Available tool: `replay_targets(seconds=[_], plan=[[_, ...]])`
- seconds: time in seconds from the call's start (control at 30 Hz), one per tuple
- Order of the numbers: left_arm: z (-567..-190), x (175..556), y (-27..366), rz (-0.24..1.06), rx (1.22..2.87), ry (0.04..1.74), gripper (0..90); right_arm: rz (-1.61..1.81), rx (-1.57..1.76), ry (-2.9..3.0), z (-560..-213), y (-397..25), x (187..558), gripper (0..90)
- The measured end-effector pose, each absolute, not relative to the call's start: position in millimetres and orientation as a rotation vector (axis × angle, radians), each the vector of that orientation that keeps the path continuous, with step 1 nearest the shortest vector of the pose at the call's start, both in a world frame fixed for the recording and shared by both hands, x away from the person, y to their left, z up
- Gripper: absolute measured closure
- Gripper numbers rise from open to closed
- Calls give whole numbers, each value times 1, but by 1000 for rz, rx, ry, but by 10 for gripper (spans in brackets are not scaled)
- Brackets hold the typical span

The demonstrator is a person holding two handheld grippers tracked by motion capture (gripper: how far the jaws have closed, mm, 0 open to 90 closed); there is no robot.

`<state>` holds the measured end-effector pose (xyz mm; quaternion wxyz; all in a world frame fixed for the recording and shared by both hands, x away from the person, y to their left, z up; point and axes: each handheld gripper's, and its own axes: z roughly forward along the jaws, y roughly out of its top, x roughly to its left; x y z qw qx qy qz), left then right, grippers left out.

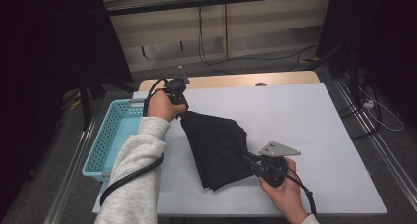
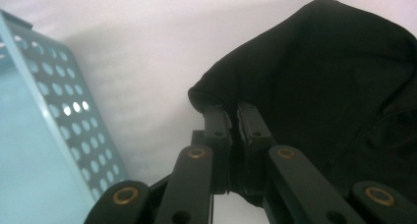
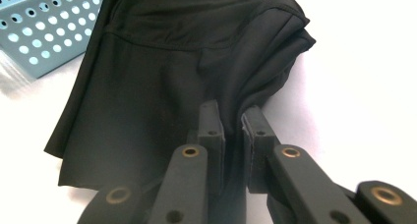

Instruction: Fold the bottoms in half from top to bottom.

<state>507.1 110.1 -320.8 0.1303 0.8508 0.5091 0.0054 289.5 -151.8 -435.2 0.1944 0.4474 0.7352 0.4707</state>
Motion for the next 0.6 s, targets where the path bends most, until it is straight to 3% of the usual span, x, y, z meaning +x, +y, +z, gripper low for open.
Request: replay_targets(seconds=[0.6], plan=[[-293, 509, 120, 11, 2513, 1503, 851, 1371, 1240, 2040, -423, -146, 296, 818]])
